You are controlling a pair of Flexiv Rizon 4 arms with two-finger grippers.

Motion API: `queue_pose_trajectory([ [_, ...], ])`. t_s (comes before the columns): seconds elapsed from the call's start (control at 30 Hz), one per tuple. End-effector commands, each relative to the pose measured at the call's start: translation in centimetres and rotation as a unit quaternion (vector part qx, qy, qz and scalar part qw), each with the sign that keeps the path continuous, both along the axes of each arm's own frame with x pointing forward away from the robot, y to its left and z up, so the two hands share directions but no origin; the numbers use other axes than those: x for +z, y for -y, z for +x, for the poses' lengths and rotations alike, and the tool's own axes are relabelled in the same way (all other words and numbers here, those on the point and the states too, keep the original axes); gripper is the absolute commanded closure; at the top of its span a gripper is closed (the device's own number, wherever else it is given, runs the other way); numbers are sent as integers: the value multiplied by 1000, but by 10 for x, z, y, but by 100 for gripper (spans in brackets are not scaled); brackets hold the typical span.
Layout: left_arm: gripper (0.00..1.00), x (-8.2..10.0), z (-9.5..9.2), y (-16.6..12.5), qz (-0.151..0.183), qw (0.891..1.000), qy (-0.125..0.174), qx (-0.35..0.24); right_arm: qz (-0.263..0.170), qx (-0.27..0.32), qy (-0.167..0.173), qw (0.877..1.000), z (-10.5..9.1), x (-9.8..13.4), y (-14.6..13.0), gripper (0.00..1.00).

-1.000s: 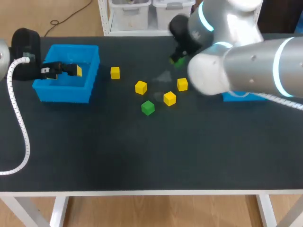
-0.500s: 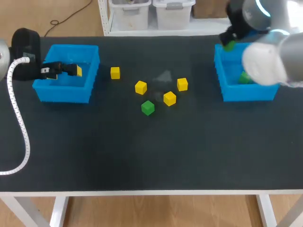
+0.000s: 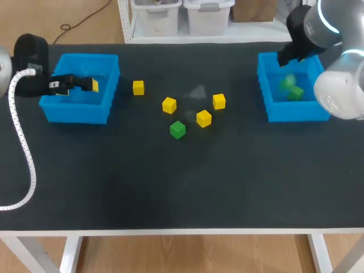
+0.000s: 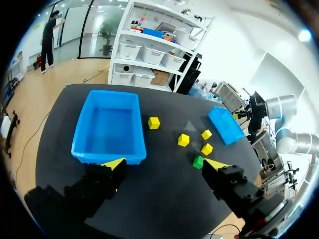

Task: Put the green cubes in the right bin and the yellow cubes in the left bin.

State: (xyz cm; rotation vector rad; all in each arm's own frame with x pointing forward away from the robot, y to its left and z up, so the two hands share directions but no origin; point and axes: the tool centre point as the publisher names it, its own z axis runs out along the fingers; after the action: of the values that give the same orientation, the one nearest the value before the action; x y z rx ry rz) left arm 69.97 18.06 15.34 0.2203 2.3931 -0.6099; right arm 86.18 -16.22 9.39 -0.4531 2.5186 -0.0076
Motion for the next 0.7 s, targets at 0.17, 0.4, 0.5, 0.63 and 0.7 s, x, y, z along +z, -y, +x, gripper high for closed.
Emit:
queue_pose_trajectory([
  [0.17,0,-3,0,-3,-7,1000,4,-5,-7,47,33,998,-17,30,-54,0],
  [0.4,0,-3,0,-3,-7,1000,4,-5,9,106,42,993,-47,39,-128,0],
  [0.5,0,-3,0,-3,-7,1000,4,-5,17,111,37,993,-65,35,-154,0],
  [0.63,0,-3,0,-3,-7,1000,4,-5,23,109,28,993,-91,28,-186,0],
  [0.7,0,-3,0,-3,-7,1000,4,-5,25,109,22,993,-104,23,-200,0],
])
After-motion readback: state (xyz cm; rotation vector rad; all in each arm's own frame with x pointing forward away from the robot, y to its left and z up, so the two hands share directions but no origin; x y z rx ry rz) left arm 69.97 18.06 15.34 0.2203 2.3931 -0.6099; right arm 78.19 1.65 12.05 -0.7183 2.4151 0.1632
